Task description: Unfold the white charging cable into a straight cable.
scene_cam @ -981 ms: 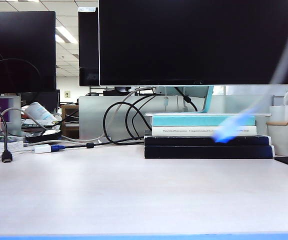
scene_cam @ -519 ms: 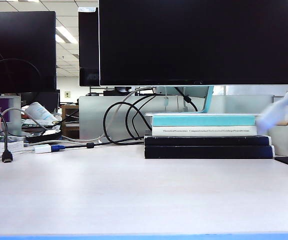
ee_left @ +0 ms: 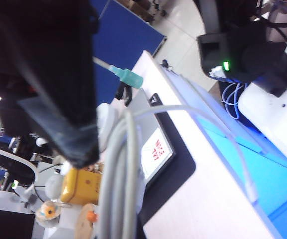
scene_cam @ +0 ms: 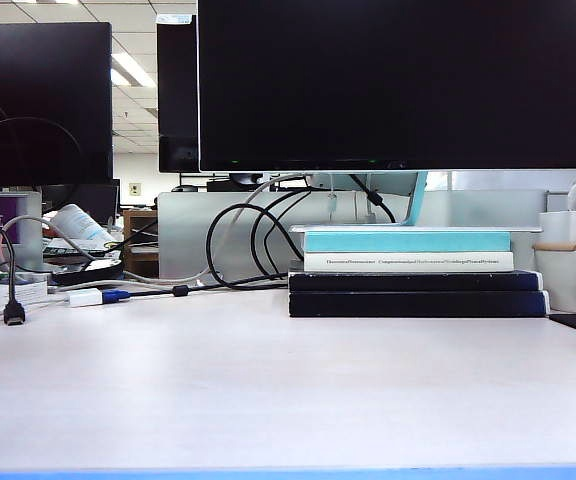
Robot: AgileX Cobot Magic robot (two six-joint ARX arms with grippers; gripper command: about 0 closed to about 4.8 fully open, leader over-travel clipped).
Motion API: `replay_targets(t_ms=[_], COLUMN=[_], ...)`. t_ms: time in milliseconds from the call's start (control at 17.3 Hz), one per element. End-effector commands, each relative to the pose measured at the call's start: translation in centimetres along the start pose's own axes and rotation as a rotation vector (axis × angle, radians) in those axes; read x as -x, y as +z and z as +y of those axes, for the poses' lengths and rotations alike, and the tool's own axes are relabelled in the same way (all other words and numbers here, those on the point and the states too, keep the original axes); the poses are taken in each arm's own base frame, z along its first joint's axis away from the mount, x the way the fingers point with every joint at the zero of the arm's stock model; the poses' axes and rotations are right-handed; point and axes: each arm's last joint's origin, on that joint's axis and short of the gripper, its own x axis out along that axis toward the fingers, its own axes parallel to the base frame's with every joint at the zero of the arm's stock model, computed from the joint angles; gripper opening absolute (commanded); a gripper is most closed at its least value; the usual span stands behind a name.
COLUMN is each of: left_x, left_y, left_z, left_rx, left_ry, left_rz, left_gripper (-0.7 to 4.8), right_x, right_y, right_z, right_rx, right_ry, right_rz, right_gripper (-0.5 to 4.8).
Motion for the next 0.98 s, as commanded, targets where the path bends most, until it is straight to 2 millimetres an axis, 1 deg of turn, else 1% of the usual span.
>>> replay_targets(t_ms=[58, 115, 346, 404, 635, 808, 981], left_x=[-0.6, -0.8, -0.8, -0.8, -0.8, -0.8, -0.8], left_y=[-0.1, -0.3, -0.3, -0.4, -0.4, -0.5, -0.3], left_z=[0.4, 0.7, 0.8, 0.5, 0.3, -0.3, -0.4], left_rx=[-0.009, -0.025, -0.023, -0.013, 0.026, 0.047, 0.061], left_ry=[0.05, 0.106, 0.11, 0.085, 0.049, -0.019, -0.041], left_rz=[0.006, 0.057, 0.058, 0.065, 0.047, 0.027, -0.02], left_gripper=[-0.06, -0.06, -0.06, -0.06, -0.06, -0.06, -0.06], right_x=[-0.1, -0.3, -0.3, -0.3, -0.3, -0.3, -0.5], right_y=[0.2, 0.3, 0.4, 0.5, 1.2, 1.6, 2.2], right_z=[-0.3, -0.8, -0.9, -1.0, -1.3, -1.6, -2.2], right_rx=[0.007, 0.012, 0.03, 0.054, 0.129, 0.149, 0.157], right_ry=[0.012, 0.016, -0.005, -0.035, -0.049, -0.12, -0.121], right_rz=[-0.002, 0.009, 0.012, 0.013, -0.023, -0.025, -0.045], right_gripper=[1.1, 0.0, -0.01, -0.01, -0.01, -0.01, -0.01])
